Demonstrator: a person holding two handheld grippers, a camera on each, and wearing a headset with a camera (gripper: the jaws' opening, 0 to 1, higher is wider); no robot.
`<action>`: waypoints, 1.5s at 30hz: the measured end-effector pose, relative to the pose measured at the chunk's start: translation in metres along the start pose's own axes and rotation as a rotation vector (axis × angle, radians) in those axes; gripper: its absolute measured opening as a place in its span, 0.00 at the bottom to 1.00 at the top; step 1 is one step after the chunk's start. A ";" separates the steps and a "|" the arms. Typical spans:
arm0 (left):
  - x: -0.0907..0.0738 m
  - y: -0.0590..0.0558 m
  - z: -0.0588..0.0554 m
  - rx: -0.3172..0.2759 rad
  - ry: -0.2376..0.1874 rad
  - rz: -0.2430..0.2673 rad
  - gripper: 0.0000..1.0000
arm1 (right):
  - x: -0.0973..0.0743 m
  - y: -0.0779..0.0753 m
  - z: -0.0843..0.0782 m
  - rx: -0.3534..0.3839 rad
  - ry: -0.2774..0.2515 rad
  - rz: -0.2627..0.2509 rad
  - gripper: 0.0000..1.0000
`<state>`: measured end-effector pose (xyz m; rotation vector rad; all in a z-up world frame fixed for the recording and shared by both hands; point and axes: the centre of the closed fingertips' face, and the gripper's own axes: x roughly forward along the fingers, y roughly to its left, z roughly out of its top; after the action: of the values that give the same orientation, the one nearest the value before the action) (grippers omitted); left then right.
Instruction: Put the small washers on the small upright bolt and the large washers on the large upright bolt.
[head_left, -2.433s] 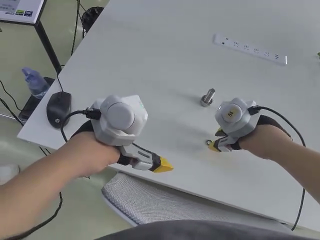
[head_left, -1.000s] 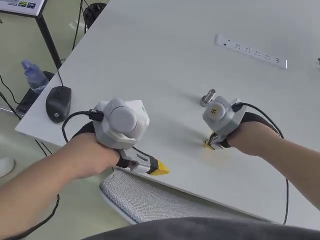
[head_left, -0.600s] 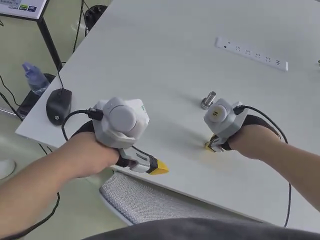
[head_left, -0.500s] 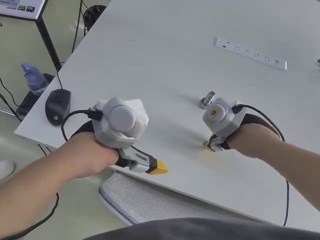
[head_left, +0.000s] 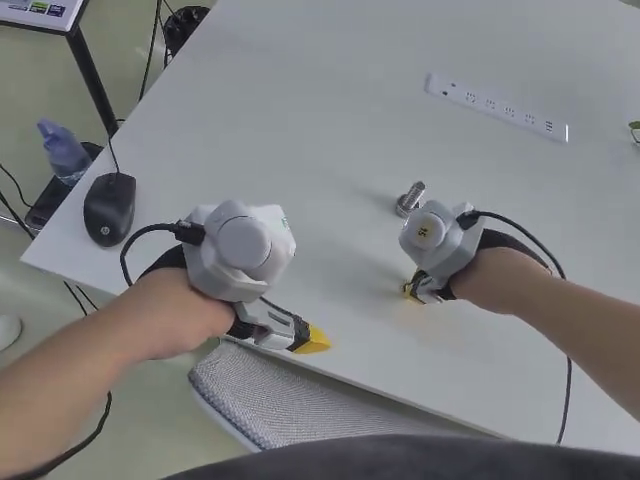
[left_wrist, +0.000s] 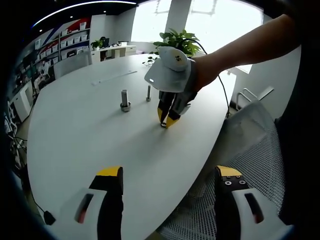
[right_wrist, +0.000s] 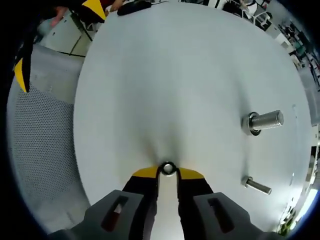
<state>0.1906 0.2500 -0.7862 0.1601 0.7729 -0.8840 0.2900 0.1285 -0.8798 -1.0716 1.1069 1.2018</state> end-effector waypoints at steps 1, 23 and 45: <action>0.000 0.000 0.000 0.001 0.001 -0.001 0.74 | 0.000 0.000 0.001 0.003 0.002 -0.005 0.15; -0.008 0.002 0.002 0.032 0.018 -0.001 0.71 | -0.010 -0.013 -0.011 0.094 0.011 0.003 0.13; -0.003 0.009 0.012 0.028 -0.021 0.016 0.77 | -0.056 -0.056 -0.073 0.249 0.013 -0.071 0.13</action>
<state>0.2025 0.2525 -0.7771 0.1813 0.7391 -0.8799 0.3389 0.0451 -0.8337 -0.9195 1.1845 0.9738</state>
